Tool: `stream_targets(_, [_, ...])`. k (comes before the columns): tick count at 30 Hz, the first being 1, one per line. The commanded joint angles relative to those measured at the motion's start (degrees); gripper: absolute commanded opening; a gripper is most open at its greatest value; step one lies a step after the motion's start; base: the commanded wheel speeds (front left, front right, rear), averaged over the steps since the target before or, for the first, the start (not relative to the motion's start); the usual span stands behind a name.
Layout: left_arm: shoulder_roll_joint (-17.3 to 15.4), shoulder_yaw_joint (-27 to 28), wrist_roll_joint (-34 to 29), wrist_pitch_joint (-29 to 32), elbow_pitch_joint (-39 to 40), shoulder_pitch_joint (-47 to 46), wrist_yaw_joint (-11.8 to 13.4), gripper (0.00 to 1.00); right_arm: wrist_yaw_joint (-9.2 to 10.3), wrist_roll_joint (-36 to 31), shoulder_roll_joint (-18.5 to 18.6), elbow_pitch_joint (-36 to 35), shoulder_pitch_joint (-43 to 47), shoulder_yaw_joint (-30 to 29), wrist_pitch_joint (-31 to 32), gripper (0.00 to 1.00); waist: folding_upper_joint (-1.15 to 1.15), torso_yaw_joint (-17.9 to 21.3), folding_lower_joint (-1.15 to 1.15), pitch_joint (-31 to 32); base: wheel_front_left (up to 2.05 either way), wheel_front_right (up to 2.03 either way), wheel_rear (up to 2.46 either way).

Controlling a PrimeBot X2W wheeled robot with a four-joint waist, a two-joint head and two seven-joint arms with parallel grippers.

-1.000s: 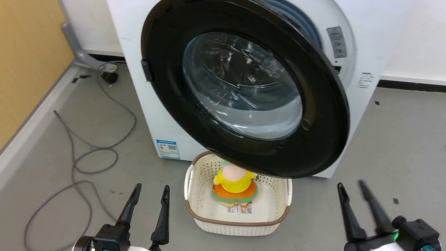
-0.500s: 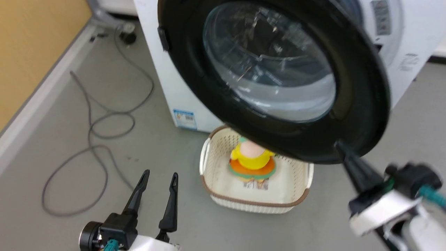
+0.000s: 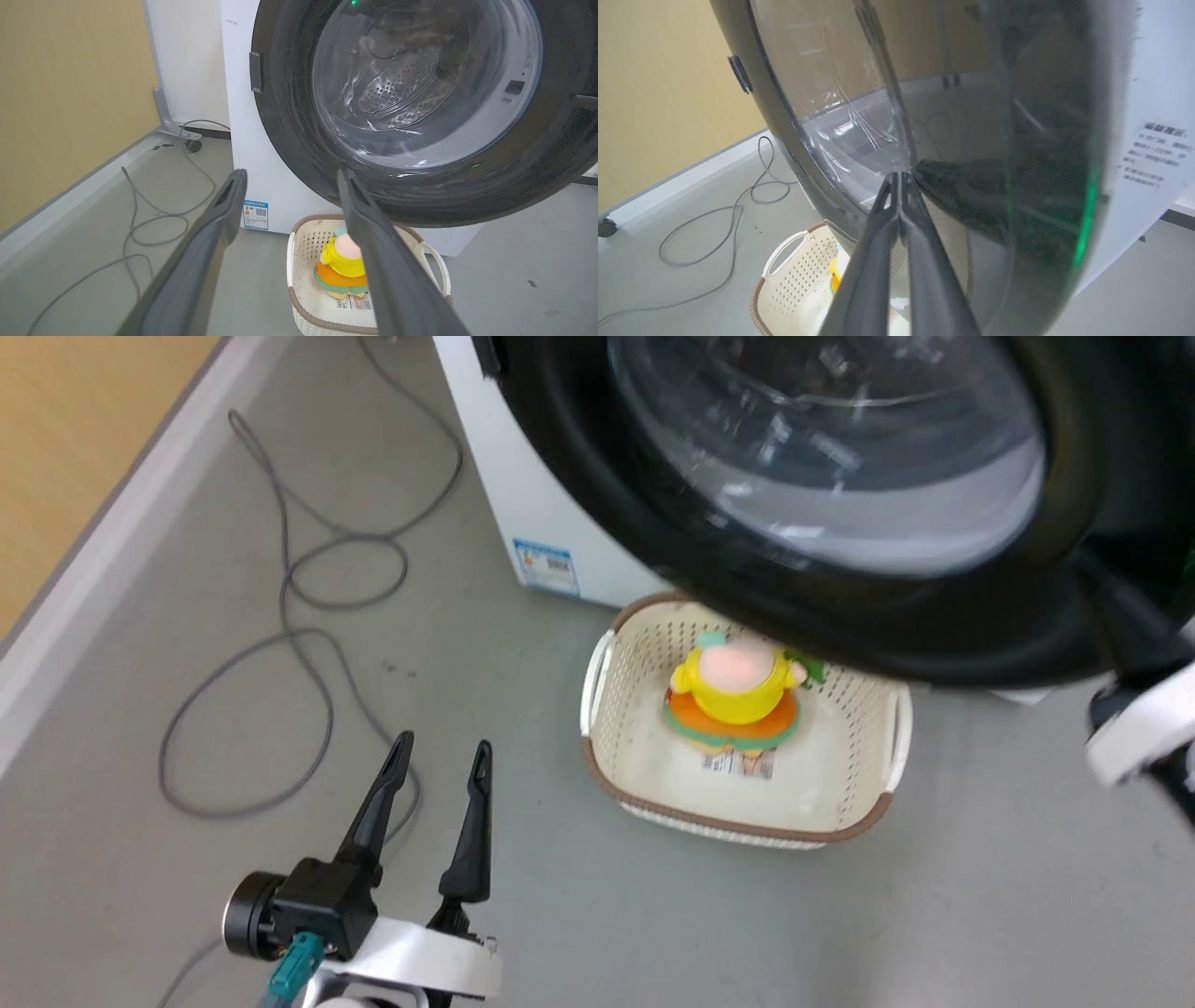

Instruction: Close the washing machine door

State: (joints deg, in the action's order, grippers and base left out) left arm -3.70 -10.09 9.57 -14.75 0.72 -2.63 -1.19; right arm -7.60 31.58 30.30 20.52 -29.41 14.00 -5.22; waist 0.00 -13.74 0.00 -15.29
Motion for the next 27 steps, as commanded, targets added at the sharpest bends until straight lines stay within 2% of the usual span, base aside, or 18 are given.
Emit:
stream_targets(1, [0.33,0.11,-0.45,-0.25,0.34,-1.20,-0.18,1.00,0.11,0.90,0.93,1.16,-2.43,-0.39,0.45,0.00,0.00,-0.78,0.00,-1.56,0.00,0.00,0.00])
stream_targets(14, [0.78,-1.37,-0.08,-0.25,0.64,-3.97,0.29,1.00,0.11,2.60,3.78,15.70,-20.20,-1.97,4.82,0.00,0.00,-3.17,0.00,-6.23,0.00,0.00,0.00])
stream_targets(16, [0.80,-1.82,0.35,-0.25,0.68,-4.11,0.66,1.00,0.11,2.59,3.86,20.69,-23.72,-3.24,4.72,0.00,0.00,-3.68,0.00,-6.56,0.00,0.00,0.00])
stream_targets(21, [0.81,-2.03,0.66,-0.25,0.59,-4.08,1.23,1.00,0.11,2.65,3.07,24.41,-25.88,-3.50,3.44,0.00,0.00,-3.66,0.00,-6.15,0.00,0.00,0.00])
stream_targets(27, [0.81,-1.96,0.88,-0.25,0.10,-3.80,1.51,1.00,0.11,3.22,1.85,25.33,-24.23,-0.64,0.85,0.00,0.00,-2.21,0.00,-3.72,0.00,0.00,0.00])
